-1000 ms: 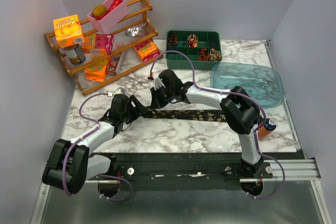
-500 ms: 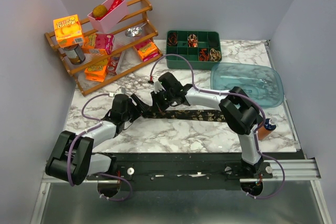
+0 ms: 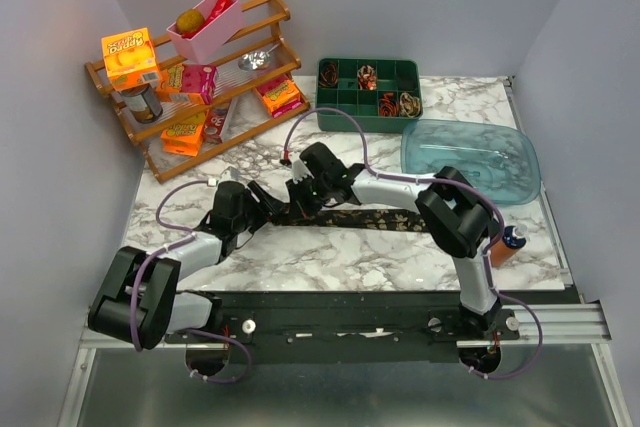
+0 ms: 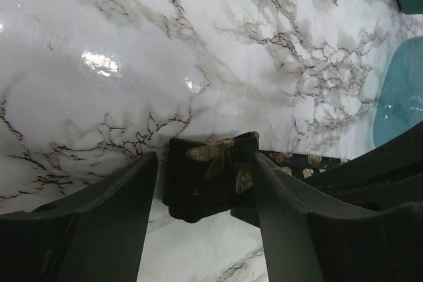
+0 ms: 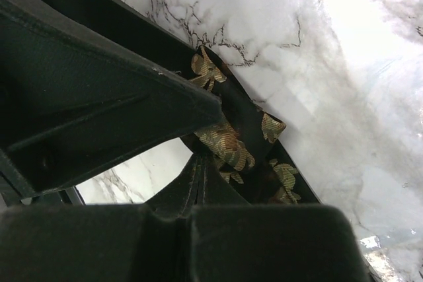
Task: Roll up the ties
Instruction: Roll the tie at the center of the board.
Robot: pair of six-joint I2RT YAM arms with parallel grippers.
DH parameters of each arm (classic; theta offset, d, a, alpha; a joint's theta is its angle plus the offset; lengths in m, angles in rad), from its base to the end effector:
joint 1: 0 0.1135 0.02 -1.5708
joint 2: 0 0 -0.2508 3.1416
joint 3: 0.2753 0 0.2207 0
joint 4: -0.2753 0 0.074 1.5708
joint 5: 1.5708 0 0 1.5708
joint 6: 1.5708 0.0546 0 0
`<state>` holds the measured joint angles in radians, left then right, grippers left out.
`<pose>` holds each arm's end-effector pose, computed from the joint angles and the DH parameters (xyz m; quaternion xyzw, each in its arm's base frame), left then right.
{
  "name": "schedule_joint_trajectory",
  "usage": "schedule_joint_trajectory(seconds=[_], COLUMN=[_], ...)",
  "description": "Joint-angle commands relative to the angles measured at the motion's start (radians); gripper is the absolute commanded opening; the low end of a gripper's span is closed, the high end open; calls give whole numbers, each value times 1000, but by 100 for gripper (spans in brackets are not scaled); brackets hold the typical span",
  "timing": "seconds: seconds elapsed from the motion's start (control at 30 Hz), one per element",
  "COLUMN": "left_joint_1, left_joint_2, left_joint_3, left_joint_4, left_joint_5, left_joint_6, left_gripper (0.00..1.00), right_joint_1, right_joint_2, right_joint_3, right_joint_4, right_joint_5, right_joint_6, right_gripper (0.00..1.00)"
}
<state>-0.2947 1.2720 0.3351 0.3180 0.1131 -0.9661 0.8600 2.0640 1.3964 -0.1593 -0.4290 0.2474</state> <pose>0.2133 -0.0712 0.1432 -0.2679 0.8464 -0.3102 0.3399 0.2610 0.3380 0.1590 -0.3482 0.8446 0.3554 0.1978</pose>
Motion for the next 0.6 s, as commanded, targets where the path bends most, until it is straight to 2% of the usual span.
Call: schedule_joint_trajectory(seconds=[0.0,0.27,0.57], left_joint_1=[6,6,6], left_joint_2=[15,-19,-34], left_joint_3=[-38,-53,-70], left_joint_4=[26,56,53], left_joint_5=[31,42,28], left_joint_6=[3,36,38], left_gripper=[68,66,67], right_joint_1=[10,13,11], right_joint_2=[21,18,-133], right_joint_3=[-14,-16,-28], right_joint_4=[-11,3,20], right_joint_5=[-16,-31,45], right_joint_6=[15,16,-11], right_gripper=[1,1,1])
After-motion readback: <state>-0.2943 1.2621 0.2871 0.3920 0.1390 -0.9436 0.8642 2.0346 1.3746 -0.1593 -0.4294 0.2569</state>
